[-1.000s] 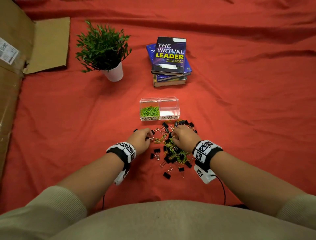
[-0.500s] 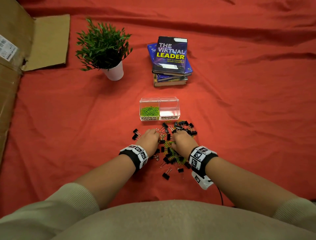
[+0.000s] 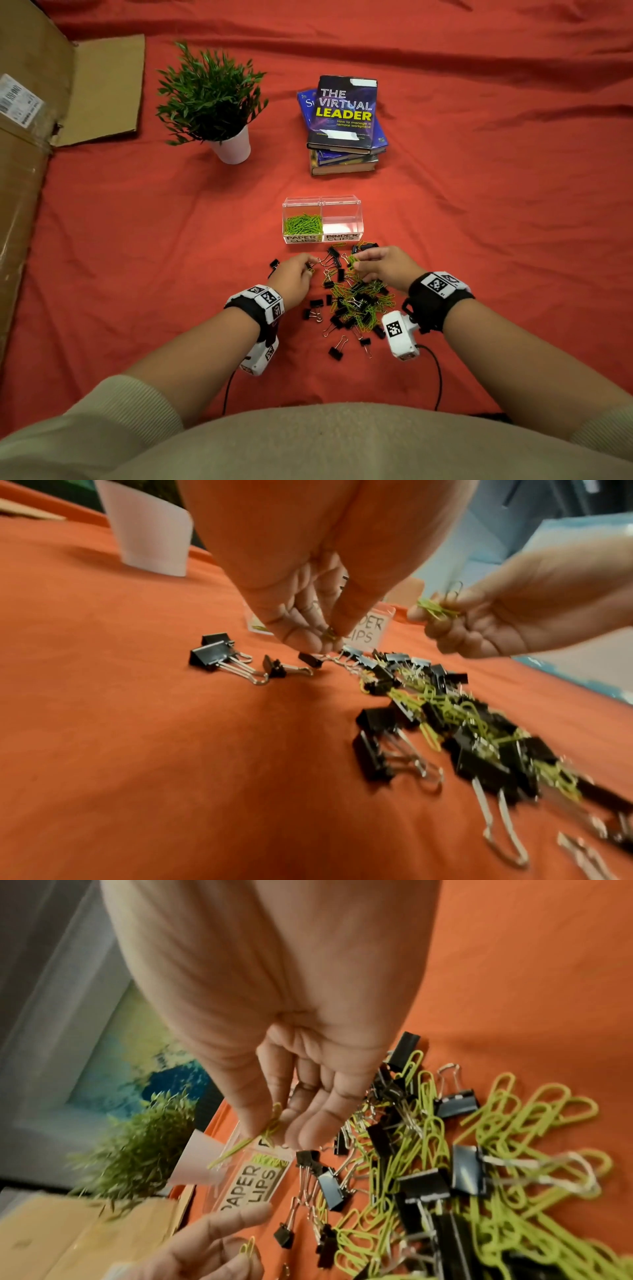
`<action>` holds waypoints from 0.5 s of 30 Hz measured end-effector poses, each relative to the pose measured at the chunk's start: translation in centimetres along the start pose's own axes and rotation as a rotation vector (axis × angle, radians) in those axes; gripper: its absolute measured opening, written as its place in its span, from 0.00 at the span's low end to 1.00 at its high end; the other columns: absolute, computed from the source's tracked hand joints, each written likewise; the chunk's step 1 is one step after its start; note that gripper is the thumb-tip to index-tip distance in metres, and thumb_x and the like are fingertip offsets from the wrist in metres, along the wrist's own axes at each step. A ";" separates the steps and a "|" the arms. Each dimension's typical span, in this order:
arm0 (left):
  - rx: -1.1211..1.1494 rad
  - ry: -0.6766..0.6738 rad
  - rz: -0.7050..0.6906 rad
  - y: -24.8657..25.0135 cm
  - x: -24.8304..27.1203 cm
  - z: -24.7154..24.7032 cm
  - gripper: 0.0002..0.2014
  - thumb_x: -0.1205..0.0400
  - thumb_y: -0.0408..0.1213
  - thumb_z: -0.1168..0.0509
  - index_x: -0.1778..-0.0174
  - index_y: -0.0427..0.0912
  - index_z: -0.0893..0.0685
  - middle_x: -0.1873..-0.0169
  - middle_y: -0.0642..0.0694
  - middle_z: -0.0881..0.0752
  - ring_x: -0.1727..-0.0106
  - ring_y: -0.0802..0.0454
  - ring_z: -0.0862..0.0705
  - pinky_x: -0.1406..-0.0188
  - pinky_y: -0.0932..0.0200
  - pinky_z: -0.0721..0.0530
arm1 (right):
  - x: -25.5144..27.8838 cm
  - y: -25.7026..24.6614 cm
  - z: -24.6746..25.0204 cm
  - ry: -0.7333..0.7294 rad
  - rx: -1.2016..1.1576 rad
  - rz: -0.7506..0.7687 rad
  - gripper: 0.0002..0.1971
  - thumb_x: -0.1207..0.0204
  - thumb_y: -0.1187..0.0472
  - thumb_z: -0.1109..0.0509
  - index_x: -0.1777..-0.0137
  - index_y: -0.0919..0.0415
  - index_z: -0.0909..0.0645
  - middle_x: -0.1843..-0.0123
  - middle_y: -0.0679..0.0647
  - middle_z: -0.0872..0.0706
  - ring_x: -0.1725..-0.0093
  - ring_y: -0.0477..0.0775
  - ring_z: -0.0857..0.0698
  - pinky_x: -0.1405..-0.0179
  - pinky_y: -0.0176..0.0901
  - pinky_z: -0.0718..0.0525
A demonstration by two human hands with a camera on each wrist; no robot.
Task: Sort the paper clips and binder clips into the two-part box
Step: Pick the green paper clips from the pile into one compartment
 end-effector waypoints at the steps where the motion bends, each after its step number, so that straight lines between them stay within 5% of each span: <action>1: 0.023 -0.002 0.012 0.1 -0.1 0.1 0.13 0.17 0.29 0.44 0.41 0.44 0.19 0.54 0.46 0.16 0.56 0.42 0.15 0.54 0.49 0.17 | -0.1 0.4 -0.4 -0.029 -0.124 -0.030 0.06 0.23 0.68 0.31 0.48 0.64 0.18 0.58 0.56 0.16 0.62 0.50 0.17 0.61 0.36 0.16; 5: 0.065 -0.041 0.078 1.0 -0.4 -0.4 0.10 0.16 0.31 0.49 0.52 0.41 0.22 0.60 0.46 0.19 0.62 0.46 0.21 0.62 0.56 0.24 | -0.1 1.1 -1.8 -0.076 -0.459 -0.115 0.07 0.19 0.69 0.44 0.55 0.66 0.26 0.56 0.58 0.20 0.62 0.56 0.19 0.62 0.43 0.19; 8: -0.050 -0.063 0.058 2.0 -0.7 -1.3 0.10 0.14 0.36 0.51 0.54 0.40 0.26 0.59 0.43 0.20 0.58 0.45 0.22 0.60 0.56 0.28 | -0.5 0.8 -2.0 -0.036 -0.468 -0.110 0.09 0.19 0.61 0.43 0.58 0.63 0.26 0.62 0.57 0.21 0.67 0.55 0.20 0.69 0.42 0.21; 11: -0.171 -0.055 0.089 2.1 -1.1 -2.3 0.13 0.14 0.46 0.46 0.51 0.39 0.26 0.57 0.41 0.18 0.57 0.42 0.20 0.61 0.54 0.26 | -1.5 0.4 -1.8 0.064 -0.029 -0.043 0.11 0.22 0.55 0.34 0.61 0.62 0.22 0.68 0.54 0.20 0.72 0.51 0.21 0.73 0.41 0.23; 15: -0.349 -0.072 0.081 1.7 -1.3 -3.4 0.19 0.19 0.50 0.35 0.45 0.36 0.25 0.50 0.38 0.16 0.48 0.38 0.17 0.61 0.52 0.26 | -2.5 -0.6 -2.8 0.131 0.671 0.114 0.04 0.27 0.60 0.29 0.55 0.58 0.21 0.65 0.51 0.18 0.71 0.48 0.23 0.71 0.40 0.25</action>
Point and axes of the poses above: each hand's wrist, its own x-axis away from the middle knuckle, its own z-axis out of the back of the hand, y = z × x, the point moved 8 cm from there along -x, towards the middle knuckle
